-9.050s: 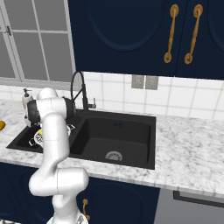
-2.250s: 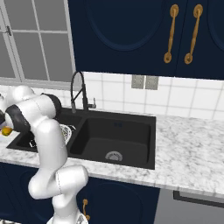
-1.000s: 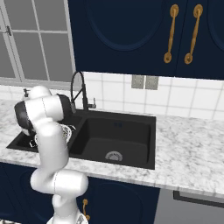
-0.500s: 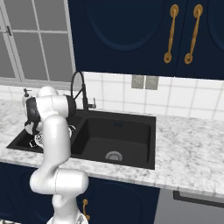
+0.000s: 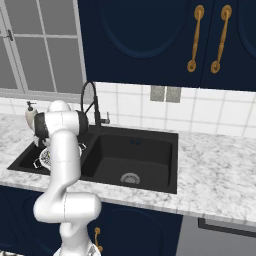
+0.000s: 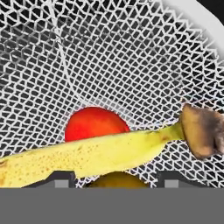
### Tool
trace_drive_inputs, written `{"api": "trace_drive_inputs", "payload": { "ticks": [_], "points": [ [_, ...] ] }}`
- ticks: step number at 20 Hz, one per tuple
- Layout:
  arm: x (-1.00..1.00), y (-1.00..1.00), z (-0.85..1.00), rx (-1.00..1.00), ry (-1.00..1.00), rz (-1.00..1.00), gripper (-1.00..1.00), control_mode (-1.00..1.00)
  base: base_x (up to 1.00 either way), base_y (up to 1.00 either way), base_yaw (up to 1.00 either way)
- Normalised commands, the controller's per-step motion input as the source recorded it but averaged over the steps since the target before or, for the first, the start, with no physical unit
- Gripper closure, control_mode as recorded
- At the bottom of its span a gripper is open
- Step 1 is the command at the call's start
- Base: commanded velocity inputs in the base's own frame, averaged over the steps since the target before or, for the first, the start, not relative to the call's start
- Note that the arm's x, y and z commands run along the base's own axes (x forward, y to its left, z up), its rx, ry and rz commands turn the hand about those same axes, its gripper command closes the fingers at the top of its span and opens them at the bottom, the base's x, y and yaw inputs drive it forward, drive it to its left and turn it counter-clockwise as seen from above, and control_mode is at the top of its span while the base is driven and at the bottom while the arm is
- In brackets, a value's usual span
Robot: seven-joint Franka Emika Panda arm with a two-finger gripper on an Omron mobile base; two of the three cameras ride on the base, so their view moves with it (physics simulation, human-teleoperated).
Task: Put the colander in the sink, put the apple, mango, banana in the colander, and turn on the sink faucet and pour water over the colander.
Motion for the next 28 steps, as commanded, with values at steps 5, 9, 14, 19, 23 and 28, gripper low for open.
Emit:
{"api": "trace_drive_inputs", "payload": {
  "ticks": [5, 9, 14, 19, 23, 28],
  "points": [
    [-0.08, 0.0, 0.3, 0.06, 0.03, 0.0, -1.0, -1.0, 0.0, 0.0, 0.0],
    [-0.3, 0.01, 0.65, 0.07, 0.0, -0.02, -1.0, -1.0, 0.0, 0.0, 0.0],
    [-0.59, -0.01, 0.73, 0.06, 0.0, -0.02, -1.0, -1.0, 0.0, 0.0, 0.0],
    [-0.98, -0.22, 0.36, 0.03, 0.0, 0.0, -1.0, -1.0, 0.0, 0.0, 0.0],
    [-0.95, -0.52, 0.38, 0.0, -0.07, 0.0, -1.0, -1.0, 0.0, 0.0, 0.0],
    [-0.84, -0.63, 0.44, 0.0, -0.05, 0.0, -1.0, -1.0, 0.0, 0.0, 0.0]
  ]
}}
